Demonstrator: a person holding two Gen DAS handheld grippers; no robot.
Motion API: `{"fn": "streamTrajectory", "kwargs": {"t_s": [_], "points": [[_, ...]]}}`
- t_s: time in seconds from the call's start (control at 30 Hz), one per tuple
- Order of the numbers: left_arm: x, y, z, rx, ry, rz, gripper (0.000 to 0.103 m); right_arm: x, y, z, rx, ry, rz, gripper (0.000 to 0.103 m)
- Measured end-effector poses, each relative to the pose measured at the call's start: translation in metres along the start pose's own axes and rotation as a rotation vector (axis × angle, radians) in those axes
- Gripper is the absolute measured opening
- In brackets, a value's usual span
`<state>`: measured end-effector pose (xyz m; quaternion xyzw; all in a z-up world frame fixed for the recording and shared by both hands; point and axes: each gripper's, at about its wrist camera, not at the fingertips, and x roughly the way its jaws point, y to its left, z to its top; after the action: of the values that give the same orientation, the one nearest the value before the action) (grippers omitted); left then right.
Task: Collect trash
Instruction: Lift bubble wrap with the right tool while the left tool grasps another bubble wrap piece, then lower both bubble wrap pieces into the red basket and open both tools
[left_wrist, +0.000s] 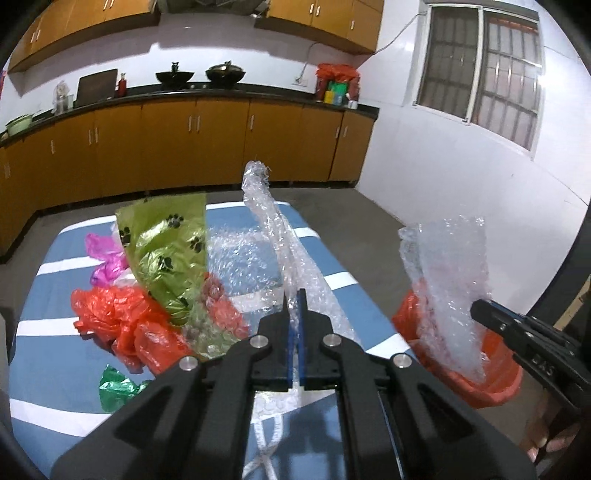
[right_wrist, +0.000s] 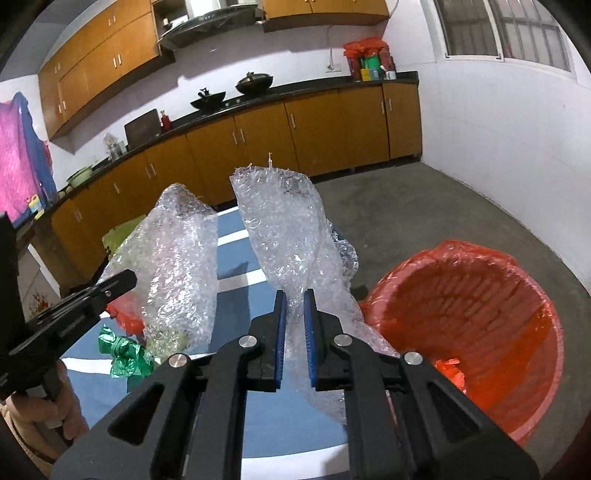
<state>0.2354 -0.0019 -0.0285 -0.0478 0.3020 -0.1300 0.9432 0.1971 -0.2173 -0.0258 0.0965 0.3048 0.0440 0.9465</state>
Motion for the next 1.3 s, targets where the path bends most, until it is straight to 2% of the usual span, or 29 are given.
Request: {"fn": "streamTrajectory", "kwargs": {"t_s": [0.77, 1.1, 1.3], "points": [[-0.004, -0.069, 0.016, 0.087, -0.03, -0.173, 0.003, -0.031, -0.062, 0.003, 0.079, -0.049, -0.11, 0.01], [-0.017, -0.119, 0.035, 0.122, -0.077, -0.295, 0.003, -0.057, -0.097, 0.012, 0.122, -0.097, -0.167, 0.01], [-0.014, -0.157, 0.037, 0.157, -0.077, -0.366, 0.003, -0.065, -0.117, 0.008, 0.144, -0.1, -0.201, 0.01]]}}
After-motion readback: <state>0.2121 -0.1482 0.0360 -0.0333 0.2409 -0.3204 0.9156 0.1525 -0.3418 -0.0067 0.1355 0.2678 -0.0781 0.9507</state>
